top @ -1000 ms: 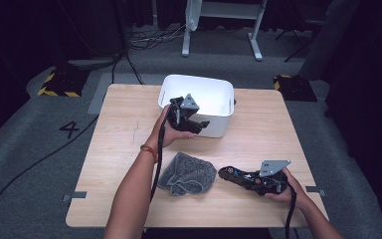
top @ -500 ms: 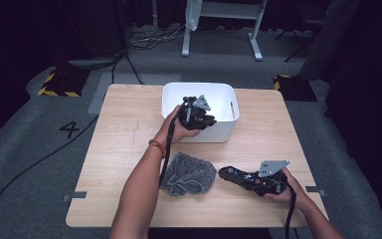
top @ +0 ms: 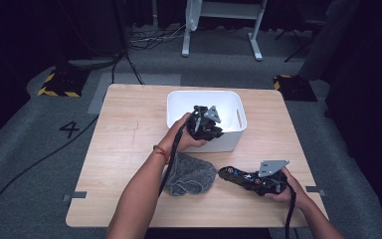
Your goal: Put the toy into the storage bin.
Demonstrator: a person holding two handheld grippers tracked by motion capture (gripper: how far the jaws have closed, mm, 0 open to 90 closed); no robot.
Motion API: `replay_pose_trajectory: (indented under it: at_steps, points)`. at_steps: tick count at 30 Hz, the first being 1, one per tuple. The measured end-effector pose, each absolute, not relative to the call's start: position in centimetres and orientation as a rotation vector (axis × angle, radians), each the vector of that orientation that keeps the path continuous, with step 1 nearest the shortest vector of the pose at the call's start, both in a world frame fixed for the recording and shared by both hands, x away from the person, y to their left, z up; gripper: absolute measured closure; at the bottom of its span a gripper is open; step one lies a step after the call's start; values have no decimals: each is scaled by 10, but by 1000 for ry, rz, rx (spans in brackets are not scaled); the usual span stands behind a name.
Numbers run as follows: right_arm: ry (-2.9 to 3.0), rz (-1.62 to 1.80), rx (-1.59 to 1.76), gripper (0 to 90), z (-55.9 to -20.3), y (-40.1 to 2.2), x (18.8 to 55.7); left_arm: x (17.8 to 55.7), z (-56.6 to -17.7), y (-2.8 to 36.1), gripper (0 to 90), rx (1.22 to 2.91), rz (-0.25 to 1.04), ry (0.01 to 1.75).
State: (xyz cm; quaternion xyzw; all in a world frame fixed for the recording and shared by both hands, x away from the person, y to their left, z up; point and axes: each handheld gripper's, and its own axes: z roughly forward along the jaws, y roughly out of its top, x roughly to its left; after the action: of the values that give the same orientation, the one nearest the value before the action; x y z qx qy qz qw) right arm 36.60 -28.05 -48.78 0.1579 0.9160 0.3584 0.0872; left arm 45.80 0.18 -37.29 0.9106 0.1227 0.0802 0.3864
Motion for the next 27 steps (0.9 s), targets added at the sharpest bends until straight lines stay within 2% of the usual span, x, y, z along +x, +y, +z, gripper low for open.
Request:
replay_pose_trajectory:
  at_steps: [13, 17, 20, 22, 27]
  points:
    - [2740, 1079, 459, 574, -488, -281, 366, 425, -375, -1, 809, 2302, 132, 134]
    - [2751, 1084, 442, 575, -488, -280, 365, 420, -375, -1, 796, 2297, 119, 129]
    - [2755, 1075, 426, 575, -487, -280, 364, 416, -372, 1, 690, 2281, 134, 157]
    - [2760, 1075, 424, 575, -487, -280, 364, 412, -368, 6, 681, 2252, 140, 167]
    - [2759, 1077, 427, 575, -487, -280, 363, 403, -359, 23, 557, 2227, 214, 241]
